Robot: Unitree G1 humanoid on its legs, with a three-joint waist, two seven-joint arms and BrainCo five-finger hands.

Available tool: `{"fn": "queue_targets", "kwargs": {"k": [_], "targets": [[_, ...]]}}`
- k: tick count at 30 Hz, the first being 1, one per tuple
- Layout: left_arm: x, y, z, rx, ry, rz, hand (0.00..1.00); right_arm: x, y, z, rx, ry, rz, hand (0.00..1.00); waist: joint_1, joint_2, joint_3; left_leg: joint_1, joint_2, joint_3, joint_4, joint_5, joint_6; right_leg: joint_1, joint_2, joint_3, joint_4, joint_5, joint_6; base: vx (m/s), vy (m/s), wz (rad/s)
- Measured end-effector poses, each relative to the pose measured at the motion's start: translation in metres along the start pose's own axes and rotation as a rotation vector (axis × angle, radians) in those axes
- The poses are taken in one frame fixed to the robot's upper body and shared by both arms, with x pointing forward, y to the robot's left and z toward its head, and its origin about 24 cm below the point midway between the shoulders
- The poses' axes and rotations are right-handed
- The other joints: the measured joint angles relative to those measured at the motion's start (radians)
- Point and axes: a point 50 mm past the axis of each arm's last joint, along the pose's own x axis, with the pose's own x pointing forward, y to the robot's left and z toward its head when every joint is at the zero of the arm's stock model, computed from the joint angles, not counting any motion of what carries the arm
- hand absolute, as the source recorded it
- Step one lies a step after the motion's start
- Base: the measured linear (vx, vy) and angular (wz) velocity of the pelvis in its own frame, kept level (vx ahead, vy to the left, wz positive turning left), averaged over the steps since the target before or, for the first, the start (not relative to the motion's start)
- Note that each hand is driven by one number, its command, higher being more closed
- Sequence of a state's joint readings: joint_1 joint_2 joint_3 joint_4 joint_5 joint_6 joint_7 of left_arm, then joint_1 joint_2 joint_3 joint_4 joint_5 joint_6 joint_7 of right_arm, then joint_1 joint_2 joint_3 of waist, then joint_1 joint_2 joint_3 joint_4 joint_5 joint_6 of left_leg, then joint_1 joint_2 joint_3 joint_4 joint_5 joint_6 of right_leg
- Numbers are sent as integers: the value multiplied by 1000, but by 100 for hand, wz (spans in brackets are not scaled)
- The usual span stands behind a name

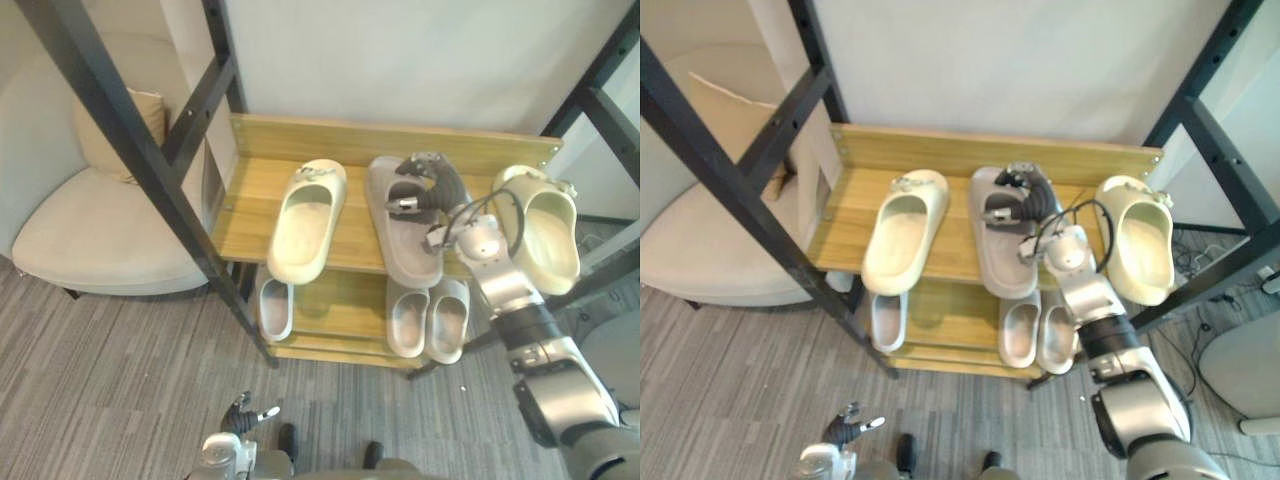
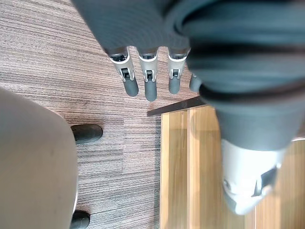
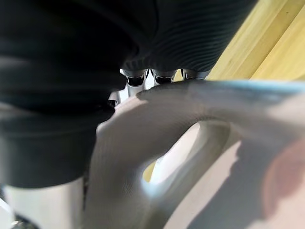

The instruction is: Organize the slippers on the shoe rack

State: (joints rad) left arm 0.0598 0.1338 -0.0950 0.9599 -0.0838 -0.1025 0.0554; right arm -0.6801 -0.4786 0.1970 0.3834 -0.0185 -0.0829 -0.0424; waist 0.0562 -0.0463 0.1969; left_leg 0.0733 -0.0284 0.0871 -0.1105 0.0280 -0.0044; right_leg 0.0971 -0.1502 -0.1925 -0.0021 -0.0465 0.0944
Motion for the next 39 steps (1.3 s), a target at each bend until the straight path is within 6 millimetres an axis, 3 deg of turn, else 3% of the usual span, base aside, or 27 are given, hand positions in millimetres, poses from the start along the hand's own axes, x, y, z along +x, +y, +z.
{"fn": "queue_targets", "kwargs": {"k": [5, 10, 19, 30, 39], "targets": [[0, 0, 1, 1, -4, 0, 0, -1, -3, 4, 7, -25, -16, 100, -1, -2, 2, 3, 0, 5, 0, -2, -2, 4, 0, 3, -4, 0, 0, 23, -2, -1], [0, 0, 1, 3, -4, 0, 0, -15, -5, 5, 44, -48, -37, 100, -2, -3, 3, 8, 1, 6, 6, -2, -3, 10, 0, 1, -3, 0, 0, 6, -1, 1], [-1, 0, -2, 21, 8, -5, 0, -55, -16, 11, 94, -130, -98, 100, -26, -1, 1, 33, 3, 16, 3, -2, -3, 25, 1, 14, 1, 0, 1, -52, -10, -5], [-4, -2, -11, 37, 30, -26, 0, -94, -31, 41, 185, -310, -190, 100, -56, 10, -36, 36, 10, 22, 7, -2, -3, 24, 1, 26, -1, 1, 2, 9, -7, -2], [-6, -10, -21, 25, 65, -42, 0, -136, -6, 25, 298, -222, -107, 100, -69, 35, -69, 90, 14, 35, 6, -4, -5, 45, -1, 39, 35, -9, -1, -62, -1, -6]]}}
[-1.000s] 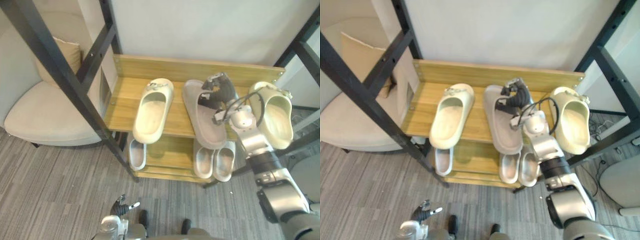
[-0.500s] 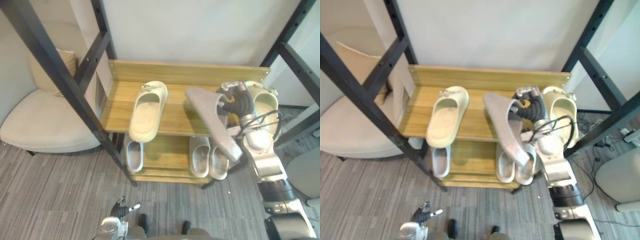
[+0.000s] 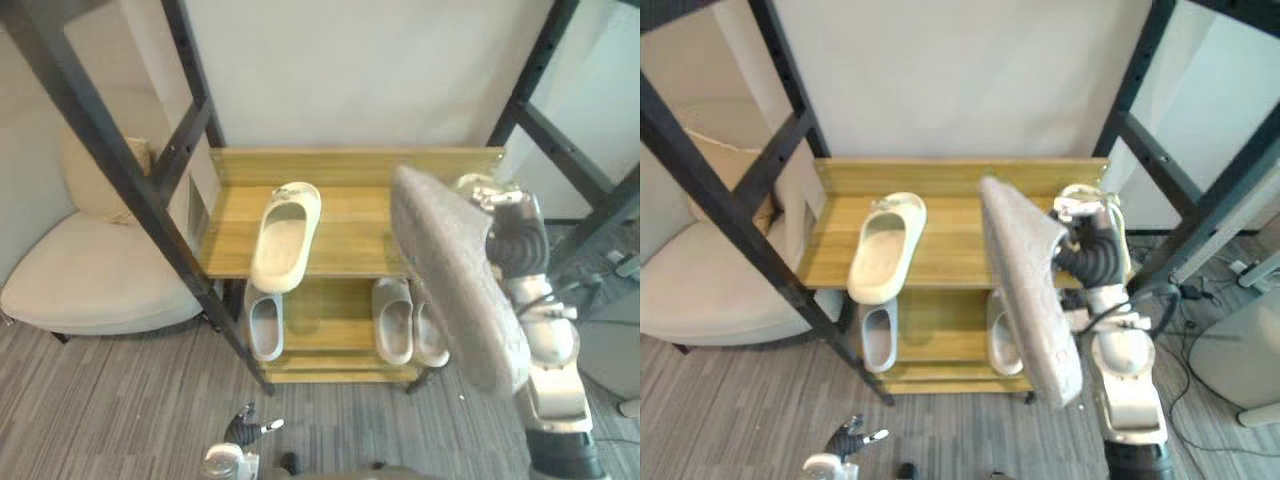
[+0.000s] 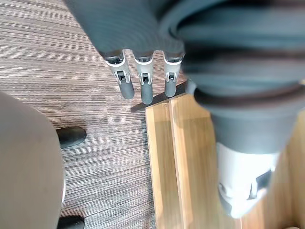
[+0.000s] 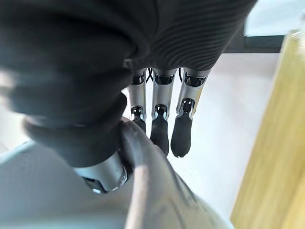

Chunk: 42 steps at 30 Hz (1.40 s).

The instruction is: Organize the slippers on the shoe rack

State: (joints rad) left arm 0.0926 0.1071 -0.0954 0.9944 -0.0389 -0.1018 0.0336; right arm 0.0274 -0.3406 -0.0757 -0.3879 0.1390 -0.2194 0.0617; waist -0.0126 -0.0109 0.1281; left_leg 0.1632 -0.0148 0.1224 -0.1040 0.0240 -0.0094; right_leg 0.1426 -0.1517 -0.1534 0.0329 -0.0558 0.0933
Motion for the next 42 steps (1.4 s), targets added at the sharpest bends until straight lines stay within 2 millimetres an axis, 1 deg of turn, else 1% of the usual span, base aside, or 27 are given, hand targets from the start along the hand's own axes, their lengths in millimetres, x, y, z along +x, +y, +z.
{"fn": "queue_targets", "kwargs": {"k": [2, 3, 5, 7, 11, 13, 16, 17, 18, 19, 21, 23, 24, 25, 26, 27, 28, 29, 31, 32, 34, 35, 36, 37, 39, 40, 42], "targets": [[0, -1, -1, -2, 4, -2, 0, -12, 6, -8, 26, 56, 18, 100, -5, 4, -4, 9, 0, 1, 0, -1, -2, 3, -1, 0, 10, -6, 1, -91, 18, -4], [0, -1, -3, -2, 15, -2, 0, -22, 13, -13, 65, 101, 26, 100, -8, 6, -6, 17, 1, 0, 0, -5, -9, 9, -1, -1, 10, -11, 4, -80, 11, 2], [-1, -2, -4, -2, 19, -3, 0, -38, 24, -21, 118, 169, 57, 100, -11, 11, -9, 30, 1, -3, 0, -5, -11, 26, 0, -2, 6, -15, 1, -76, 10, 5], [-1, -4, -5, -2, 22, -10, 0, -53, 35, -27, 162, 236, 99, 100, -12, 15, -14, 35, 1, -3, -1, -7, -11, 36, 0, -2, 0, -18, 6, -41, 13, 0], [-1, -9, -7, 8, 29, -26, 0, -74, 47, -34, 213, 337, 140, 100, -15, 32, -16, 48, 2, -4, 0, -7, -14, 52, 2, -2, -5, -16, 9, 0, 0, 0], [-1, -10, -7, 21, 30, -35, 0, -82, 51, -38, 235, 382, 147, 100, -18, 34, -16, 58, 5, -5, 0, -12, -19, 69, 4, -2, -6, -18, 10, 0, 0, 0], [-1, -14, -6, 37, 25, -63, 0, -89, 52, -41, 238, 417, 147, 100, -23, 39, -12, 53, 9, -7, 10, -21, -20, 65, 8, -3, 4, -31, 9, 5, -2, 1], [-1, -13, -5, 44, 21, -65, 0, -90, 52, -42, 238, 425, 145, 100, -24, 38, -9, 37, 10, -8, 37, -32, -24, 55, 5, -2, 18, -36, 6, -4, -5, 3], [0, -13, -3, 62, 14, -71, 0, -91, 52, -46, 234, 438, 144, 100, -24, 40, -8, -18, 12, -7, 106, -65, -26, 9, -1, -1, 70, -59, 0, 0, 0, 0], [0, -14, -2, 65, 9, -73, 0, -91, 52, -48, 232, 446, 141, 100, -24, 39, -7, -48, 14, -8, 144, -82, -26, -16, -4, 0, 100, -66, -2, 2, -18, 5], [4, -12, 11, 79, -23, -71, 0, -84, 51, -55, 194, 448, 144, 100, -25, 47, 55, -158, 34, -13, 331, -137, -16, -99, -5, 2, 224, -102, -12, -10, -38, 7], [10, -10, 32, 83, -79, -67, 0, -64, 47, -58, 136, 400, 151, 100, -25, 64, 131, -293, 57, -24, 507, -194, -18, -214, -3, 3, 384, -158, -25, -157, -72, 10], [11, -9, 40, 78, -103, -65, 0, -57, 45, -58, 111, 380, 151, 100, -25, 61, 157, -323, 60, -27, 541, -203, -19, -248, -5, 4, 424, -174, -28, -248, -88, 17], [13, -7, 50, 64, -140, -60, 0, -46, 44, -57, 82, 349, 150, 100, -25, 60, 192, -374, 66, -34, 597, -222, -22, -296, -7, 2, 486, -199, -35, -232, -70, 13], [13, -6, 54, 57, -154, -59, 0, -42, 43, -57, 76, 339, 144, 100, -25, 60, 205, -395, 71, -38, 624, -233, -26, -315, -6, 0, 512, -208, -38, -223, -65, 10], [13, -5, 61, 43, -181, -55, 0, -34, 41, -57, 58, 317, 134, 100, -20, 62, 228, -437, 78, -44, 676, -257, -29, -356, -8, -1, 567, -234, -44, -197, -58, 5], [14, -4, 66, 30, -199, -54, 0, -27, 40, -55, 22, 294, 135, 100, -18, 67, 238, -480, 82, -48, 723, -273, -29, -398, -12, -1, 617, -255, -41, -180, -48, 4], [13, -4, 68, 26, -209, -51, 0, -24, 39, -54, 7, 285, 135, 100, -18, 68, 243, -498, 83, -49, 739, -280, -35, -418, -15, -1, 636, -264, -43, -163, -35, 7], [12, -1, 80, -2, -266, -28, 0, -11, 34, -52, -32, 249, 110, 100, -17, 75, 267, -583, 83, -55, 806, -288, -36, -504, -28, -2, 718, -286, -49, -142, -19, 9], [12, -1, 82, -8, -276, -27, 0, -9, 32, -52, -49, 241, 104, 100, -16, 76, 273, -600, 83, -56, 817, -289, -36, -520, -31, -3, 733, -289, -48, -154, -12, 16], [12, 1, 96, -48, -322, -19, 0, 7, 27, -44, -109, 181, 92, 100, -12, 90, 295, -702, 81, -80, 898, -302, -38, -608, -43, -16, 815, -308, -52, -120, -3, 22], [12, 3, 99, -65, -334, -14, 0, 11, 26, -43, -116, 166, 85, 100, -10, 90, 298, -731, 81, -83, 923, -306, -38, -637, -48, -19, 843, -316, -52, -114, -3, 25], [12, 6, 107, -87, -357, -2, 0, 21, 23, -42, -138, 143, 69, 100, -8, 88, 303, -786, 76, -99, 969, -313, -37, -685, -59, -25, 894, -334, -57, -118, -5, 27], [12, 9, 116, -111, -383, 7, 0, 32, 19, -42, -179, 126, 57, 100, -3, 91, 312, -836, 75, -111, 1020, -319, -31, -724, -62, -33, 940, -346, -67, -146, -8, 28], [11, 12, 124, -128, -414, 21, 0, 41, 15, -42, -207, 114, 46, 100, 8, 91, 318, -882, 74, -123, 1063, -329, -31, -761, -67, -39, 984, -361, -73, -119, -15, 21], [9, 18, 137, -163, -463, 43, 0, 54, 10, -39, -241, 87, 26, 100, 21, 88, 334, -948, 70, -143, 1131, -342, -35, -816, -76, -49, 1053, -385, -82, -143, -34, 25], [8, 28, 142, -187, -485, 84, 0, 69, 6, -31, -286, 35, 6, 100, 40, 84, 338, -1030, 67, -160, 1205, -359, -40, -888, -84, -52, 1133, -417, -82, -150, -44, 17]]}}
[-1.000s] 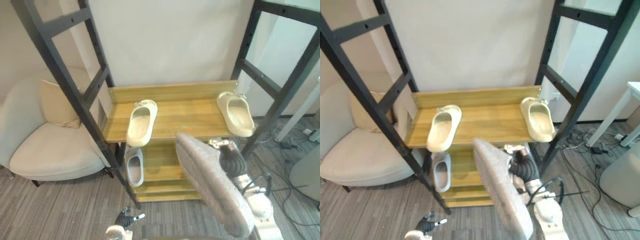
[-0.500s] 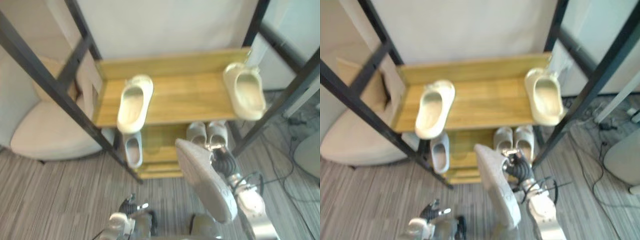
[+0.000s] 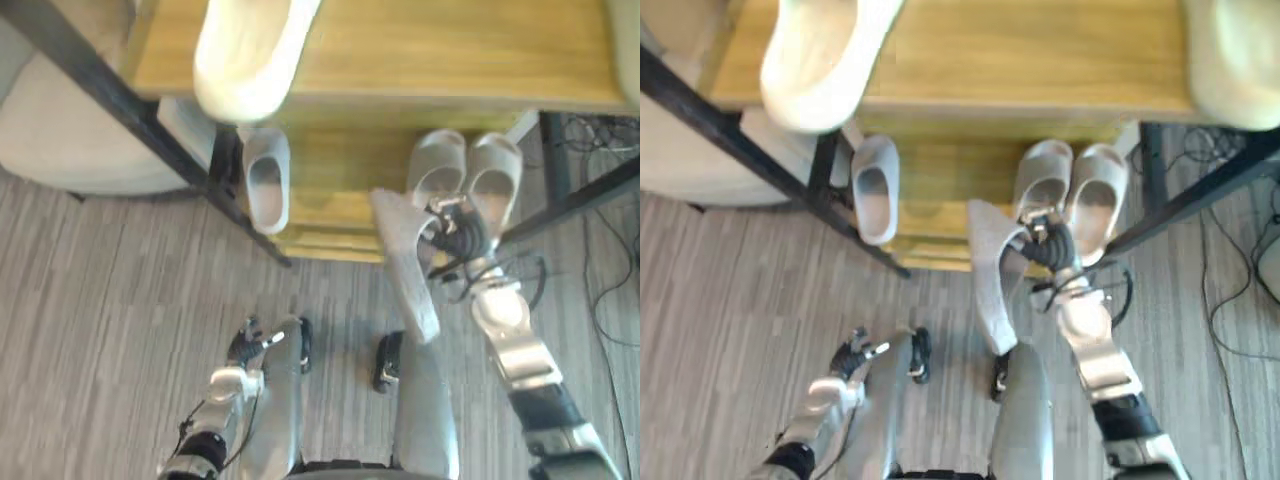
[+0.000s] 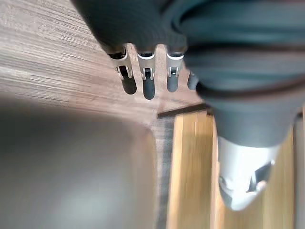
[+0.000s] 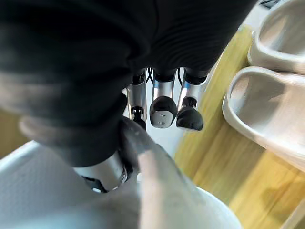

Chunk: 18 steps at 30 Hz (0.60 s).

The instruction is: Organize the slippers on the shoe rack

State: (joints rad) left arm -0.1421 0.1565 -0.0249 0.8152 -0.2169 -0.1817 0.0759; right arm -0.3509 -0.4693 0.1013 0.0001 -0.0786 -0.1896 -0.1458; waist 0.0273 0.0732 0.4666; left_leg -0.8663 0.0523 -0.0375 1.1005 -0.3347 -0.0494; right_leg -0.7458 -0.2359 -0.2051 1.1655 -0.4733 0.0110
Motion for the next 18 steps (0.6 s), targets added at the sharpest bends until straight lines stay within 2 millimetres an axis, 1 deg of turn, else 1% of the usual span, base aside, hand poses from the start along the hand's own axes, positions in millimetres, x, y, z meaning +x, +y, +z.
{"fn": "queue_targets", "kwargs": {"k": [1, 2, 3, 4, 5, 7, 8, 10, 11, 13, 15, 18], "targets": [[0, 3, -1, 10, 8, 12, 0, 3, -1, 2, -4, -13, -6, 100, 5, -2, 6, -12, 0, 0, 15, -4, -1, -13, -2, 1, 16, -6, -1, -153, -49, 6], [-3, 14, -14, 25, 74, 57, 0, 15, -6, 10, -13, -54, -41, 100, 11, -17, 35, -51, 0, -3, 58, -12, -4, -53, -11, 4, 70, -25, -7, -102, -31, 6], [-4, 15, -17, 26, 88, 69, 0, 17, -8, 12, -17, -66, -51, 100, 14, -21, 41, -69, 0, -5, 72, -13, -6, -69, -13, 4, 86, -31, -7, -146, -44, 11], [-6, 16, -27, 38, 137, 76, 0, 23, -11, 18, -29, -94, -69, 100, 22, -32, 52, -113, 1, -9, 101, -16, -11, -111, -17, 3, 120, -40, -13, -104, -29, 10], [-9, 17, -33, 40, 169, 80, 0, 26, -12, 21, -43, -110, -82, 100, 29, -38, 57, -143, 1, -13, 119, -18, -14, -137, -23, 1, 141, -46, -20, -129, -37, 16], [-15, 17, -44, 36, 209, 82, 0, 34, -14, 27, -69, -137, -88, 100, 44, -43, 69, -194, 4, -20, 157, -20, -18, -179, -33, -7, 186, -63, -25, -65, -21, 17], [-16, 16, -46, 34, 214, 81, 0, 35, -14, 28, -75, -140, -85, 100, 49, -43, 69, -202, 4, -20, 165, -20, -18, -186, -36, -7, 196, -67, -26, -51, -12, 12], [-19, 8, -50, 7, 219, 70, 0, 44, -17, 35, -132, -176, -87, 100, 72, -43, 69, -243, 5, -17, 198, -20, -18, -224, -50, -6, 241, -84, -30, -60, -9, 12], [-19, 8, -49, 7, 217, 70, 0, 45, -17, 36, -135, -182, -92, 100, 74, -43, 69, -248, 5, -17, 202, -20, -18, -228, -52, -7, 246, -86, -32, -60, -13, 15], [-19, 4, -47, 1, 201, 63, 0, 55, -24, 49, -194, -242, -115, 100, 86, -43, 69, -298, 16, -16, 231, -20, -18, -267, -63, -13, 282, -100, -30, -66, -25, 18], [-19, 3, -47, -1, 198, 66, 0, 60, -25, 57, -226, -271, -112, 100, 89, -43, 69, -317, 25, -14, 241, -21, -20, -280, -69, -19, 295, -106, -34, -44, -16, 11], [-18, 1, -43, 5, 180, 59, 0, 68, -28, 64, -285, -303, -134, 100, 103, -43, 69, -336, 25, -9, 251, -21, -19, -298, -80, -19, 311, -113, -34, -34, -6, 7]]}}
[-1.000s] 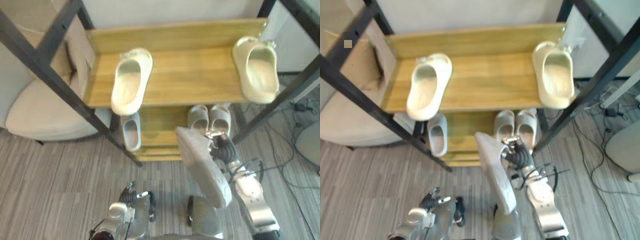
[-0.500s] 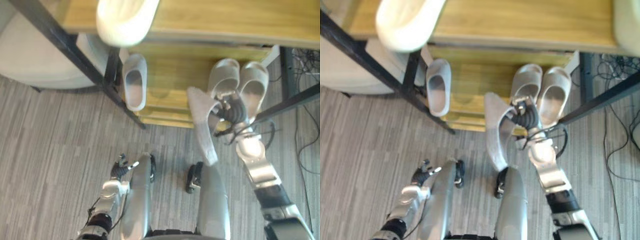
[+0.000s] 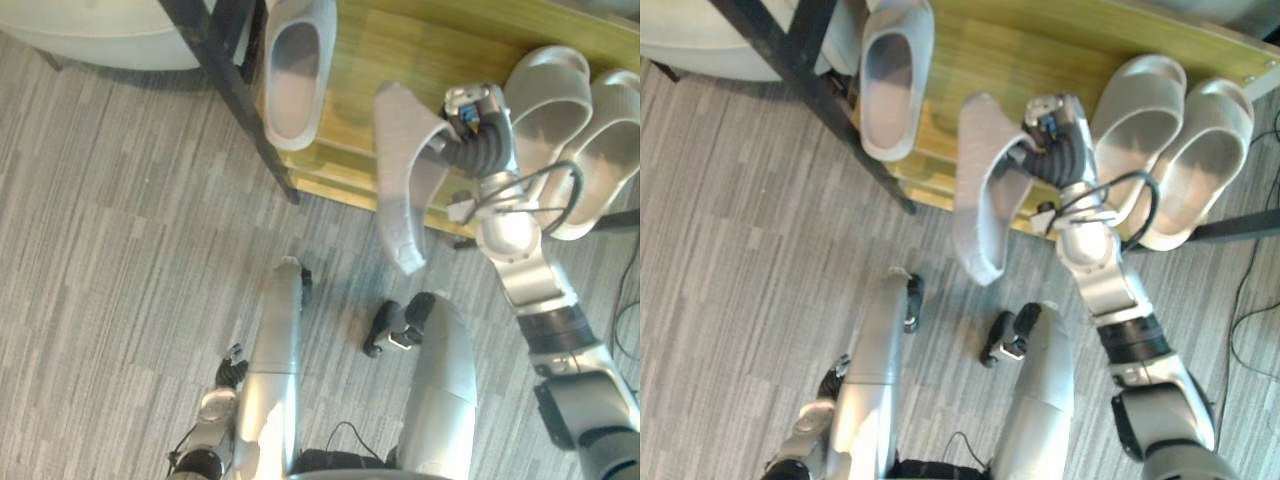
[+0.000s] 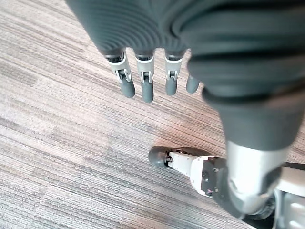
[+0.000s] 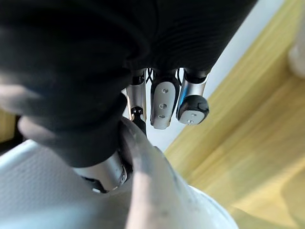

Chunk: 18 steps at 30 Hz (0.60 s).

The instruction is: Organize the slippers on the shoe rack

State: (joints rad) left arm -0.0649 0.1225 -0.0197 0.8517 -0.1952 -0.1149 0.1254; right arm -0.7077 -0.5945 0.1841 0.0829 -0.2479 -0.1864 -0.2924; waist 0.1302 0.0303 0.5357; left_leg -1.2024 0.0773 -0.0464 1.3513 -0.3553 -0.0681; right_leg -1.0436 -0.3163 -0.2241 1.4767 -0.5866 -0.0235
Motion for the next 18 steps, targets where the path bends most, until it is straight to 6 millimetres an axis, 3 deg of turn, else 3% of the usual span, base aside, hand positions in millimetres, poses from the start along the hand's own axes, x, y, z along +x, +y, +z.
{"fn": "queue_targets", "kwargs": {"k": [5, 9, 18], "targets": [[0, -4, 9, 7, -43, -11, 0, 20, -7, -5, -124, 3, -29, 100, 31, 0, 0, -49, -2, 0, 16, 5, 6, -41, -15, -6, 24, -9, 2, -24, -5, 8], [1, -4, 14, 5, -66, -11, 0, 44, -20, 4, -230, -48, -83, 100, 38, 0, 0, -95, -18, -6, 37, 6, 6, -79, -33, -8, 56, -21, 1, -23, 4, 12], [1, -5, 18, 6, -81, 2, 0, 68, -34, 4, -387, -47, -171, 100, 56, -1, -2, -130, -20, -8, 45, 10, 1, -102, -47, -19, 75, -37, 2, -32, -10, 8]]}}
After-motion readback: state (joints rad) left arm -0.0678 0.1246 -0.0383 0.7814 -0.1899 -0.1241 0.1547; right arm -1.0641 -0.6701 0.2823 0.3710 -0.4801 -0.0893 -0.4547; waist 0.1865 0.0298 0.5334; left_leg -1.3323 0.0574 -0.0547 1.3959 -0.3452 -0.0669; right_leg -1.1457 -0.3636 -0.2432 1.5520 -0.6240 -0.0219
